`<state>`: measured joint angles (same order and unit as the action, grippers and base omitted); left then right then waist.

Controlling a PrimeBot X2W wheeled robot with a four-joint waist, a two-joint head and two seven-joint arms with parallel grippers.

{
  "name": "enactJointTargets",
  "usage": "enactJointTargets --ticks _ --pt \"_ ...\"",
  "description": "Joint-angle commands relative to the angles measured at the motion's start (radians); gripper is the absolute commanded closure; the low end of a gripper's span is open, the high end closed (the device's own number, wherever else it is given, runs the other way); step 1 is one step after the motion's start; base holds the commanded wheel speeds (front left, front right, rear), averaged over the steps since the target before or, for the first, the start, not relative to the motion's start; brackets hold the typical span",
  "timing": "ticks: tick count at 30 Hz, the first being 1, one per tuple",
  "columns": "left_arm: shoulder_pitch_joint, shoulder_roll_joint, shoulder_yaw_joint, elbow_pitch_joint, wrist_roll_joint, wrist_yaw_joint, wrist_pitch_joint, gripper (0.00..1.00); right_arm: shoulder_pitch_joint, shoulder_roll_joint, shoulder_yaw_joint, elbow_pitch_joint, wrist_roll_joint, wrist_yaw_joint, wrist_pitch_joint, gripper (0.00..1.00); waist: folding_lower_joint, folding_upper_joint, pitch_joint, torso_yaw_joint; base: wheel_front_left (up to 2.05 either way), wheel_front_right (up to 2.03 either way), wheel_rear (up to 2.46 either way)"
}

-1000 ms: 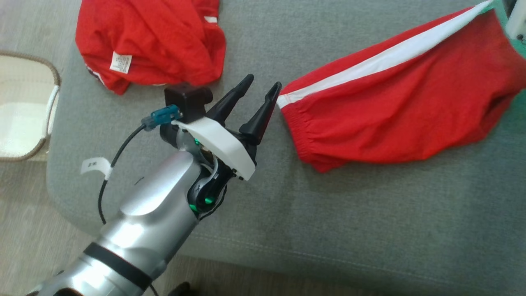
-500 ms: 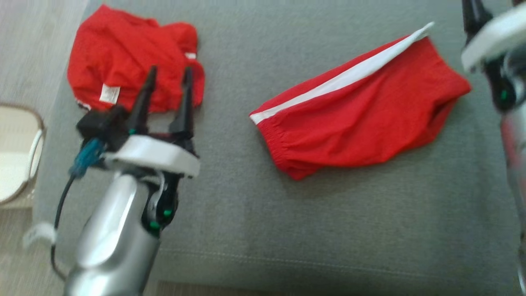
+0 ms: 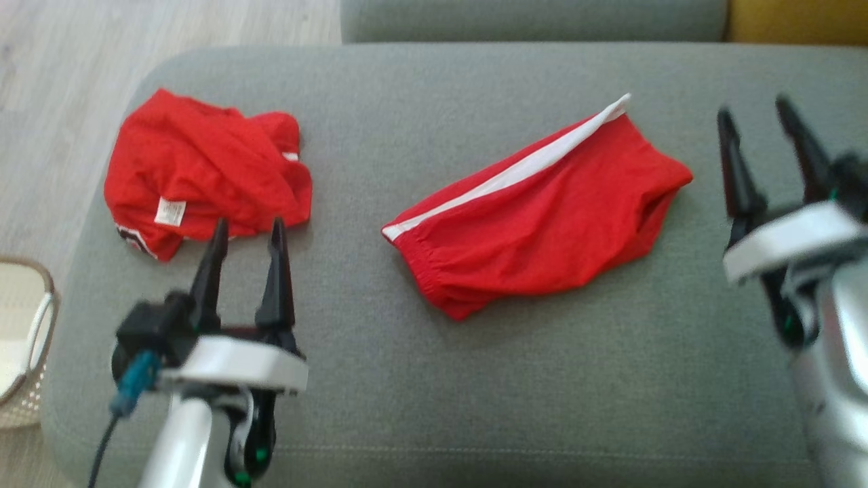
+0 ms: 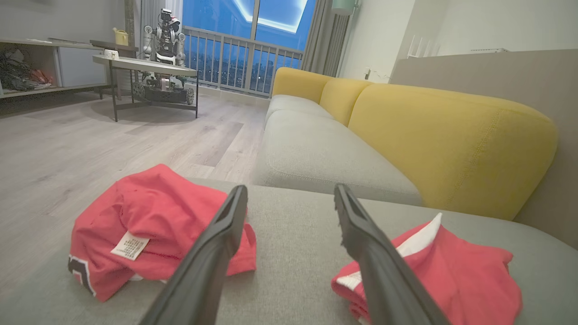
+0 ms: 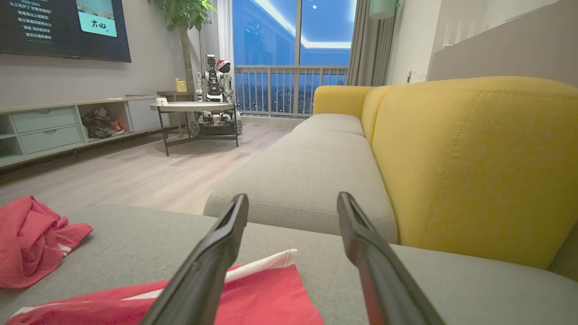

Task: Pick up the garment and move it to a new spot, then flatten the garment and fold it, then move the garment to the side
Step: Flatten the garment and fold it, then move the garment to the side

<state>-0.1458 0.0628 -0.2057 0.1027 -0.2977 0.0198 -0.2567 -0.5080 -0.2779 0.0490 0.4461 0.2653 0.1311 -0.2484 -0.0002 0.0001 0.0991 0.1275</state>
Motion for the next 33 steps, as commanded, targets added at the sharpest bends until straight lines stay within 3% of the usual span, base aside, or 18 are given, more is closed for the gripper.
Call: enactJointTargets --ticks 1,5,7,13,21,29,33 --pt "-0.006 0.002 0.045 -0.035 0.017 -0.007 -0.005 0.00 0.025 0.014 -0.002 -0.057 -0.016 0.000 -0.011 0.00 0.0002 -0.0001 -0.026 -0.011 0.00 0.00 0.00" --pt "0.068 -0.007 0.068 -0.048 0.037 -0.020 -0.005 0.00 0.156 0.066 -0.052 -0.143 -0.073 0.000 -0.012 0.00 0.0002 -0.0001 -0.053 -0.018 0.00 0.00 0.00" --pt "0.116 -0.011 0.075 -0.070 0.042 -0.023 -0.005 0.00 0.243 0.123 -0.091 -0.189 -0.096 0.000 -0.013 0.00 0.0002 -0.0001 -0.059 -0.020 0.00 0.00 0.00" --pt "0.165 -0.012 0.053 -0.107 0.019 -0.005 -0.005 0.00 0.356 0.187 -0.120 -0.236 -0.144 0.000 -0.013 0.00 0.0002 -0.0001 -0.060 -0.019 0.00 0.00 0.00" --pt "0.170 -0.012 0.045 -0.121 0.019 0.003 -0.005 0.00 0.381 0.215 -0.127 -0.258 -0.156 0.000 -0.012 0.00 0.0002 -0.0001 -0.057 -0.024 0.00 0.00 0.00" --pt "0.152 -0.012 0.040 -0.127 0.010 0.005 -0.005 0.00 0.359 0.223 -0.142 -0.273 -0.096 0.000 0.018 0.00 0.0002 -0.0001 -0.019 -0.009 0.00 0.00 0.00" --pt "0.136 -0.012 0.035 -0.125 0.009 -0.001 -0.005 0.00 0.310 0.226 -0.163 -0.255 -0.021 0.000 0.085 0.00 0.0002 -0.0001 0.021 0.003 0.00 0.00 0.00"
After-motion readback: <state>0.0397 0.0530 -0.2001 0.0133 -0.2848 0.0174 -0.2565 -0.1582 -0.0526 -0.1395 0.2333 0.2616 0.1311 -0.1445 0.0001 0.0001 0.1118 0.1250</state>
